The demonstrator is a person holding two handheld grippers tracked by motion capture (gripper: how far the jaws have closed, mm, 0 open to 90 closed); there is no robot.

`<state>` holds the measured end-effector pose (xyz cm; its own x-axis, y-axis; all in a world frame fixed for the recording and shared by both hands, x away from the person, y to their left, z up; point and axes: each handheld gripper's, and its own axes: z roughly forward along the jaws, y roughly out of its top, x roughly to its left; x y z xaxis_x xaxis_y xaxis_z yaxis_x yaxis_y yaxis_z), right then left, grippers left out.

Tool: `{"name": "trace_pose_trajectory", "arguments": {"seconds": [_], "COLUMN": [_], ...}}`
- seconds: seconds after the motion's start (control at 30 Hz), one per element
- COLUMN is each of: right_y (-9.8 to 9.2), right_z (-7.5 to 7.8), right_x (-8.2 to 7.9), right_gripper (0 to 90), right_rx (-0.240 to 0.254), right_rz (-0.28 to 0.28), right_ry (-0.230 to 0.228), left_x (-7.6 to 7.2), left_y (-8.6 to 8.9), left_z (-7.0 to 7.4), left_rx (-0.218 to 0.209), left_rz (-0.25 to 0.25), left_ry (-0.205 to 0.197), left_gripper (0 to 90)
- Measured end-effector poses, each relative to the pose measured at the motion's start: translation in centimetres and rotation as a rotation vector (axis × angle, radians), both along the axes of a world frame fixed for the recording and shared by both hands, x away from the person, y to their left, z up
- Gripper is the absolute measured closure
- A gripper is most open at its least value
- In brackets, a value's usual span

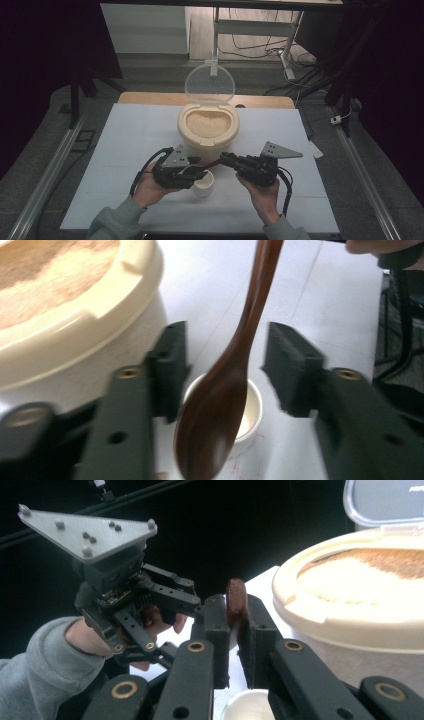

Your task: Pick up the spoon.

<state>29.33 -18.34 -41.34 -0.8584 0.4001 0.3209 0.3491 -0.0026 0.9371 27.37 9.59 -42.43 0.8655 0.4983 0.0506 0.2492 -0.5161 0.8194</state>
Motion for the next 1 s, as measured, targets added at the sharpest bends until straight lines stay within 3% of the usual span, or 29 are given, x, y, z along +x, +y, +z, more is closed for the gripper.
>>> {"name": "trace_pose_trajectory", "arguments": {"seconds": [0.17,0.43,0.67,1.0], "right_y": [-0.9,-2.0,-2.8,-3.6], "right_z": [0.2,0.7,1.2,1.2], "right_x": [0.4,0.5,0.5,0.6], "right_gripper": [83.0,83.0,82.9,83.0], "right_rx": [0.011,0.015,0.019,0.021], "right_rz": [-0.015,-0.03,-0.039,-0.061], "right_ry": [-0.005,-0.03,-0.045,-0.06], "left_x": [-0.4,-2.0,-3.0,-3.4], "left_y": [1.4,4.8,7.9,12.2], "left_z": [-0.4,-1.2,-3.1,-6.0], "left_rx": [-0.031,-0.093,-0.097,-0.097], "left_rz": [0.055,0.14,0.224,0.326], "left_ry": [0.014,0.016,0.03,0.092], "left_gripper": [33.4,26.8,23.0,22.2]}}
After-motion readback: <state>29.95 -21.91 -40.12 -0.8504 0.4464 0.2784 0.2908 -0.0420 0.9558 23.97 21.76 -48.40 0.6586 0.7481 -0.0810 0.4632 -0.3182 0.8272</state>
